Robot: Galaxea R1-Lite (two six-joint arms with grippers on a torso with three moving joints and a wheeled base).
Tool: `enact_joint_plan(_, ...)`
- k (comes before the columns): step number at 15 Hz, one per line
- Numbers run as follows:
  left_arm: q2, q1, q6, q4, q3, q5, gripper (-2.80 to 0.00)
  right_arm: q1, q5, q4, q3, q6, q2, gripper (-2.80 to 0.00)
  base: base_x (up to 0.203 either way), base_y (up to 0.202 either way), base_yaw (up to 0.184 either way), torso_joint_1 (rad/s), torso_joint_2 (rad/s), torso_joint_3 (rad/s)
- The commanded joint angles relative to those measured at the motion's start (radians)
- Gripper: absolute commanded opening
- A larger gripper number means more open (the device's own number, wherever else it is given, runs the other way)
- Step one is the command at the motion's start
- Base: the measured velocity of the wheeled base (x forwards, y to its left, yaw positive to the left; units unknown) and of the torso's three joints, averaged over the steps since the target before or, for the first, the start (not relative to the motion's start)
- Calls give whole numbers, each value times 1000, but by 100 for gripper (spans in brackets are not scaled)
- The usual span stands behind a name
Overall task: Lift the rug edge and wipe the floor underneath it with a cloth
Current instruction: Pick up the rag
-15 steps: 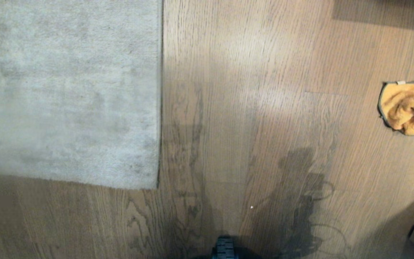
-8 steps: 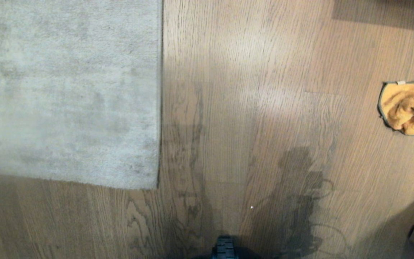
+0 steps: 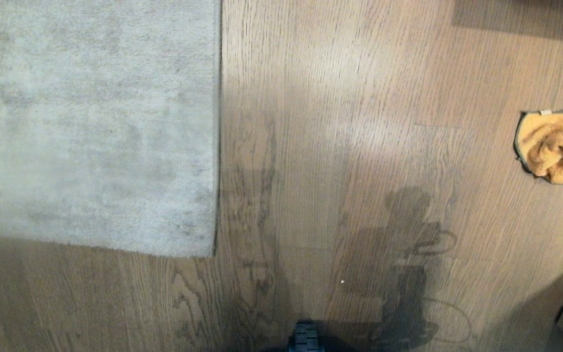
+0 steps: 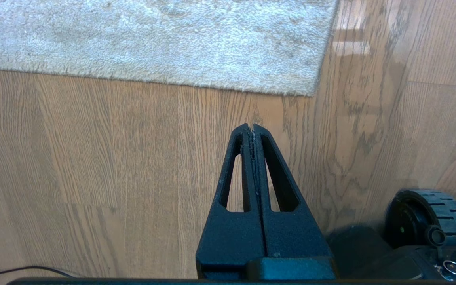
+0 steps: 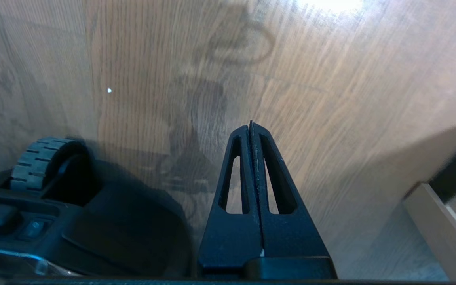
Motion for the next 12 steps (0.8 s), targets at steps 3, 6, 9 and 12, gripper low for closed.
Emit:
enact_joint_plan(3,0,0,0,0,0,0,-280,-2,14,-79,-59,-2,330,-280,0,0,0,0,0,0)
enact_joint_plan(6,0,0,0,0,0,0,-280,-11,18,-97,-132,2,455,-280,0,0,0,0,0,0)
enact_joint_plan(9,0,0,0,0,0,0,-280,-12,18,-99,-146,2,487,-280,0,0,0,0,0,0)
enact_joint_plan(12,0,0,0,0,0,0,-280,-14,14,-99,-167,0,532,-280,0,0,0,0,0,0)
